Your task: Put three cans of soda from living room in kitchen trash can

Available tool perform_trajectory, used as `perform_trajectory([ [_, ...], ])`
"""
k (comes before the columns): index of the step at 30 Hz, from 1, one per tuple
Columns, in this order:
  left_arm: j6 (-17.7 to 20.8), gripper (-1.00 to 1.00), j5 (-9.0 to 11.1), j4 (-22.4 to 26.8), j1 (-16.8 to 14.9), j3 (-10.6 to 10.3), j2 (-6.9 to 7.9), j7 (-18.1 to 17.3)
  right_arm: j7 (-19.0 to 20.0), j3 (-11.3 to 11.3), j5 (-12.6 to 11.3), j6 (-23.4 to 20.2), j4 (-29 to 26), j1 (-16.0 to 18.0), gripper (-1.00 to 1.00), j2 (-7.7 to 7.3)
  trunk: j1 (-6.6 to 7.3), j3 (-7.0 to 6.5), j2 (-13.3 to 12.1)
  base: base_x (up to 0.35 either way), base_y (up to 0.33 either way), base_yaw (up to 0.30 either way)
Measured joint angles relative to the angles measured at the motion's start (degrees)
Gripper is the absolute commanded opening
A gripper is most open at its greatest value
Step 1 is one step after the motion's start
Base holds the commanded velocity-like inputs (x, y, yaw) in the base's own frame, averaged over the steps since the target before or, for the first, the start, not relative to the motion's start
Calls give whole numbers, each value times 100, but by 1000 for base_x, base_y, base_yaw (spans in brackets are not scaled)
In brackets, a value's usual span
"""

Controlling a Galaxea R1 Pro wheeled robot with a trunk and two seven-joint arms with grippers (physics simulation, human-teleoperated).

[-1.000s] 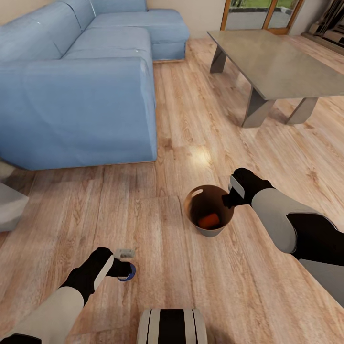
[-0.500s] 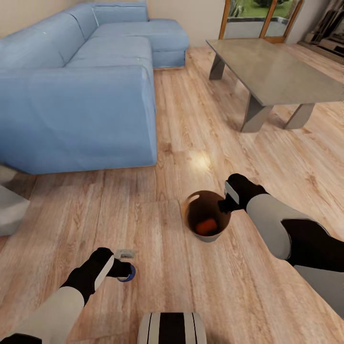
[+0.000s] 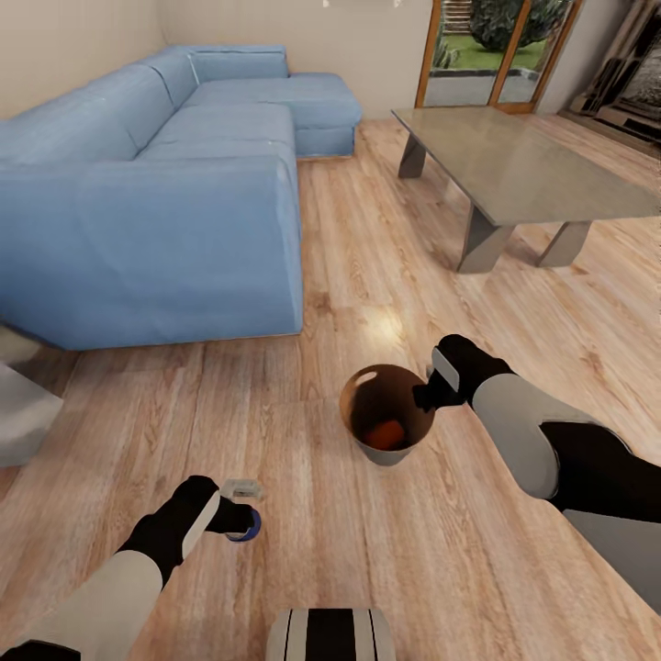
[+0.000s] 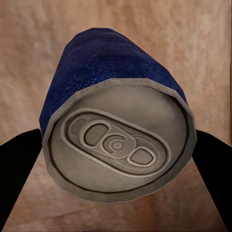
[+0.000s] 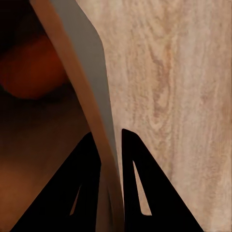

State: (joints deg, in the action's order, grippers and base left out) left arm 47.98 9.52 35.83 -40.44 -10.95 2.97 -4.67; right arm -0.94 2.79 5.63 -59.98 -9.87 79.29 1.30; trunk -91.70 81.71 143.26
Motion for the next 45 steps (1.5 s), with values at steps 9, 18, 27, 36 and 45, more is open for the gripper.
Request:
perform_trajectory([
  [9, 9, -100, 15, 7, 0, -16, 5, -33, -8, -39, 96, -2, 3, -9, -100, 32, 177, -166, -321, 0, 0, 0],
  [18, 66, -100, 45, 76, -22, 10, 64, -216, 7, -74, 178, -2, 2, -10, -100, 35, 375, -328, -682, 0, 0, 0],
  [27, 751, -100, 42, 1335, -175, 38, 893, -1305, 66, -67, 165, -2, 12, -32, -100, 36, 573, -489, -1042, 0, 0, 0],
  [36, 985, -100, 133, 2023, -726, 75, 1609, -2765, 235, -53, 109, -2, 13, -146, -100, 51, 770, -651, -1403, 0, 0, 0],
  [45, 1202, -100, 39, 2005, -1823, 57, 1645, -4891, 260, -72, 116, -2, 15, -298, -100, 198, 968, -812, -1764, 0, 0, 0],
])
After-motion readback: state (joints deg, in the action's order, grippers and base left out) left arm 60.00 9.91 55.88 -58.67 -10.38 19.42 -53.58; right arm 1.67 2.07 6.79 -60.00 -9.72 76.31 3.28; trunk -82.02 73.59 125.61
